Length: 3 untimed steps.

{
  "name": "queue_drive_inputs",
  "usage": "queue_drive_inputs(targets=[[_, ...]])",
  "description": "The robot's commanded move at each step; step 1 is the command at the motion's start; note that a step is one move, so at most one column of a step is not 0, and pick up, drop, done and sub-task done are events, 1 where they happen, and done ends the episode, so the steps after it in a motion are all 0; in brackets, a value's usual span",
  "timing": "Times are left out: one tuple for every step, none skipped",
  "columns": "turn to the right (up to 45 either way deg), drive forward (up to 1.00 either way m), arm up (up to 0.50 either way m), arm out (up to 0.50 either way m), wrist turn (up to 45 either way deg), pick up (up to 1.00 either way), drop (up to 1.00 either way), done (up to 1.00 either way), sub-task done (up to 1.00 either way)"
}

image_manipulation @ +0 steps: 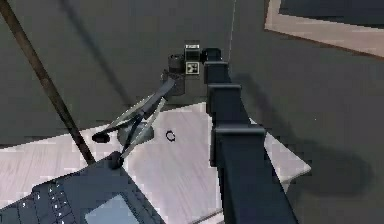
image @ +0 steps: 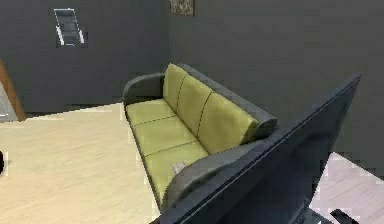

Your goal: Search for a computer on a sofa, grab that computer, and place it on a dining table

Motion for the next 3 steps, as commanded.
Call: queue_drive_inputs(targets=[[0.0, 0.0, 0.0, 0.0, 45.0, 0.0, 0.0, 0.0, 0.0], [0.0, 0.0, 0.0, 0.0, 45.0, 0.0, 0.0, 0.0, 0.0], [0.0, 0.0, 0.0, 0.0, 6.0, 0.0, 0.0, 0.0, 0.0]])
